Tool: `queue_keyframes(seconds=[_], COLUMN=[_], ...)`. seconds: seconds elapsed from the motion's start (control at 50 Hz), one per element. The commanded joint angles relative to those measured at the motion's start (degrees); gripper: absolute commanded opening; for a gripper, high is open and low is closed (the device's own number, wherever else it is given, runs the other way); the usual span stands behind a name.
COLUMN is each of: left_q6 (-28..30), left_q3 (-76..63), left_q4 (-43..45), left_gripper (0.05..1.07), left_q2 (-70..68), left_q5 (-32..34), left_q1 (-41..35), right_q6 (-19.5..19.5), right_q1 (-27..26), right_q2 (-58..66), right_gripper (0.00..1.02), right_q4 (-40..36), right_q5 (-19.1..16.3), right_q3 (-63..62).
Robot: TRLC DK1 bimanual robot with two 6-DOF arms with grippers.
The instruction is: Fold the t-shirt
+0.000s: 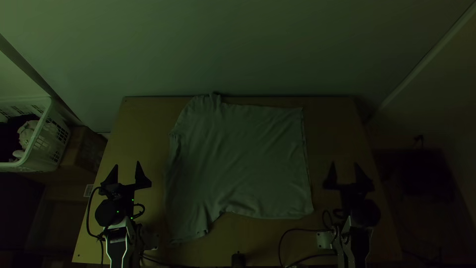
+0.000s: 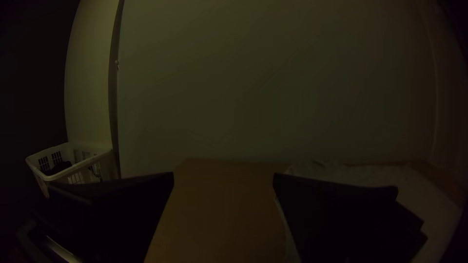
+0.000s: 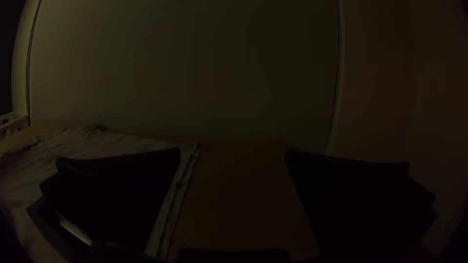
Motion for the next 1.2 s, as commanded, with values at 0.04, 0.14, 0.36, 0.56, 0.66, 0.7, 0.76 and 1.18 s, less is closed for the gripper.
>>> queue_keyframes(seconds=[0.04,0.14,0.36,0.56,0.66,0.7,0.76,1.18], left_q6=[-0.6,-0.6,-0.6,-1.2,-1.3,-1.2,-1.3,-0.4], left_q3=[-2.5,-2.5,-2.5,-2.5,-2.4,-2.5,-2.5,-2.2], left_q4=[-1.1,-1.1,-1.1,-1.3,-1.7,-1.7,-1.7,-1.0], left_gripper=[1.03,1.03,1.03,1.03,1.03,1.03,1.03,1.03], left_q2=[-0.1,-0.1,-0.1,-0.1,-0.1,-0.1,-0.1,-0.2], left_q5=[0.3,0.3,0.3,1.0,2.4,2.4,2.4,1.6], left_q1=[-0.3,-0.3,-0.3,-0.3,-0.4,-0.6,-0.6,-0.2], right_q6=[0.8,0.8,0.8,0.8,0.8,0.8,0.8,-1.2], right_q1=[0.4,0.4,0.4,0.4,0.4,0.4,0.3,1.1], right_q2=[-0.3,-0.3,-0.3,-0.3,-0.3,-0.3,-0.3,-0.3], right_gripper=[0.98,0.98,0.98,0.98,0.98,0.98,0.98,0.98], right_q4=[-0.8,-0.8,-0.9,-0.9,-0.9,-0.9,-0.9,-0.9], right_q5=[0.1,0.1,0.1,0.1,0.1,0.1,0.1,1.7], right_q3=[-0.8,-0.8,-0.8,-0.8,-0.8,-0.8,-0.8,-0.7])
